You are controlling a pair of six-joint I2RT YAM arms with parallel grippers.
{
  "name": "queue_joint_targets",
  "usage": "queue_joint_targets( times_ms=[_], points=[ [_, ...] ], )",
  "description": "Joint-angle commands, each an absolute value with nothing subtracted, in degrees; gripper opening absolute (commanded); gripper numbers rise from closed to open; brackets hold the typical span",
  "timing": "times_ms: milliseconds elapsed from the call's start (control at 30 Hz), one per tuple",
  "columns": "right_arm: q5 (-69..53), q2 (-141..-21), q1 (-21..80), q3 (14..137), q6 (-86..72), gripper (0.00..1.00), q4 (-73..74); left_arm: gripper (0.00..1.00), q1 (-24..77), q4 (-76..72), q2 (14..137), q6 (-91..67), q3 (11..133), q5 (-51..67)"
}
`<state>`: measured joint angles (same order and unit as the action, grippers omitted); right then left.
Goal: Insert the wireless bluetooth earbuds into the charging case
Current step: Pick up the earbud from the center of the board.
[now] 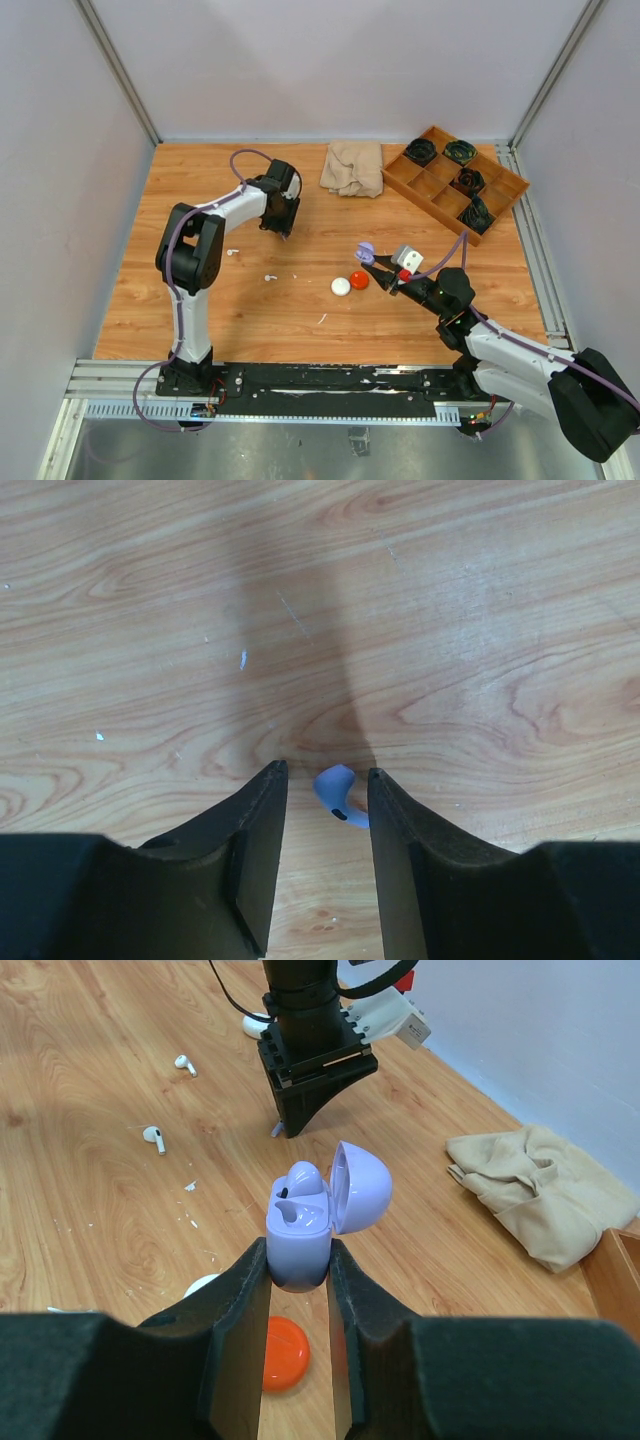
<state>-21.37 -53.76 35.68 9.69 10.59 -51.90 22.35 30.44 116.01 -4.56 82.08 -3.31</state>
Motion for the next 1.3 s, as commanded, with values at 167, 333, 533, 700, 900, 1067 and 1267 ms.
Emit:
queue_joint_targets(
  times_ms=[167,333,533,700,900,1067,1267],
  points=[
    [-21.6,-53.4,37.3,11.4,11.8,0.01,-52.2,0.40,23.4,32.7,119.0,-7.2,83.4,-3.1],
    [-21.6,-53.3,37.3,11.5,11.8,0.01,-51.9,0.38,23.6,33.4,119.0,-9.0,83.9,-2.3],
    [-21.6,-53.2,37.3,11.5,11.8,0.01,-51.7,0.37,24.2,33.5,119.3,-9.1,84.8,-1.5],
    [-21.5,-53.0,37.3,11.5,11.8,0.01,-51.6,0.35,24.6,34.6,119.9,-9.5,85.3,-2.9],
    [-21.6,-53.0,37.3,11.6,11.8,0.01,-51.5,0.30,25.0,35.6,120.8,-9.7,85.3,-4.6],
    [-21.6,-53.0,37.3,11.6,11.8,0.01,-51.5,0.28,25.3,36.6,121.2,-9.7,85.6,-5.6],
    [-21.8,-52.7,37.3,11.6,11.5,0.01,-51.6,0.25,25.8,36.8,120.8,-10.3,85.2,-5.4]
  ],
)
